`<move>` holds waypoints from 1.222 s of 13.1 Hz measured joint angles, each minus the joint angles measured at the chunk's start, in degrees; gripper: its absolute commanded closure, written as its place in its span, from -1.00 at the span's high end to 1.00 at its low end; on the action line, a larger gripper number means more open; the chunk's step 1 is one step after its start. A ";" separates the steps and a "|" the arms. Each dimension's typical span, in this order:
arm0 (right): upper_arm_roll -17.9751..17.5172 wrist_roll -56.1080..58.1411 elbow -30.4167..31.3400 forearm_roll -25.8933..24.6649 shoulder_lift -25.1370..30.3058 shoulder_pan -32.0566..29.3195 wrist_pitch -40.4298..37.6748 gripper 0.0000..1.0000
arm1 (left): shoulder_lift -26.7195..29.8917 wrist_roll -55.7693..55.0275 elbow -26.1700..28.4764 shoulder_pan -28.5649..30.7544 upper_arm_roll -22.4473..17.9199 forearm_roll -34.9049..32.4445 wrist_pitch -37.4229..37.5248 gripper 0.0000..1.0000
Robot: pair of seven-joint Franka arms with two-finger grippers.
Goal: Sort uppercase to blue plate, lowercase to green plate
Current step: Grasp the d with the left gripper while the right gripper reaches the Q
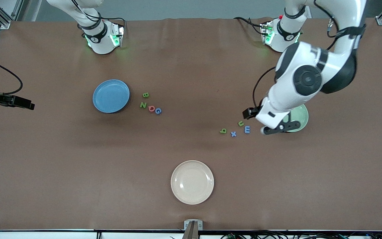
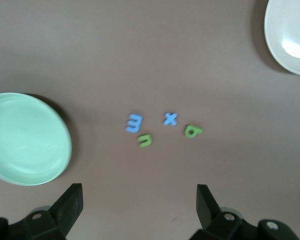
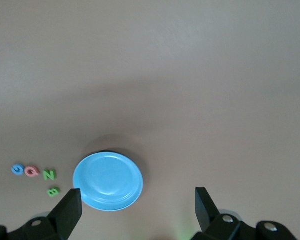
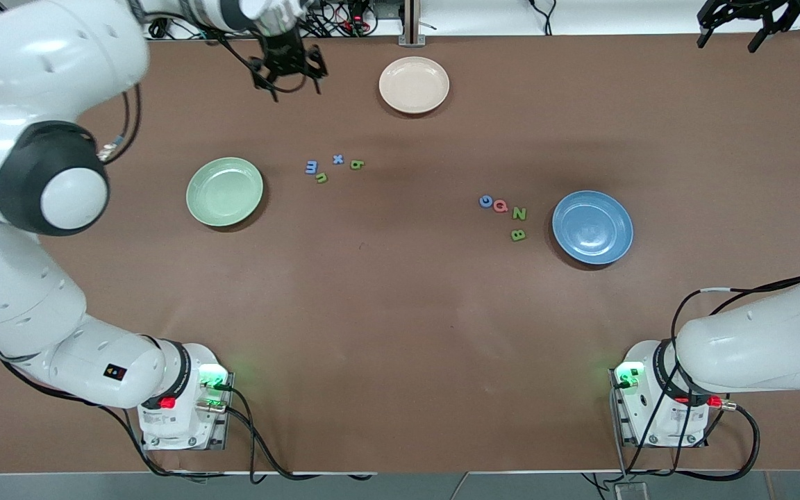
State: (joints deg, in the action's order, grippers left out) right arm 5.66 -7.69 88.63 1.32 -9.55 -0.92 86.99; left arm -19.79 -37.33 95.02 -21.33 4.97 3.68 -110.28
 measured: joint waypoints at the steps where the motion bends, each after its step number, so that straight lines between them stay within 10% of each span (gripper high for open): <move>1: -0.11 -4.99 0.90 0.96 -0.01 0.69 0.01 1.00 | -2.19 -2.26 0.13 -1.30 0.00 -0.07 -3.13 1.00; 16: -0.94 -69.62 30.46 4.21 8.24 21.97 26.16 1.00 | -18.50 -14.77 0.39 -9.28 0.01 -5.13 -24.05 0.63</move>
State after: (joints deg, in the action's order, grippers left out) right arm 4.72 -77.31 119.09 5.53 -1.31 21.05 113.14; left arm -38.29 -52.10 95.41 -30.62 4.98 -1.45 -134.33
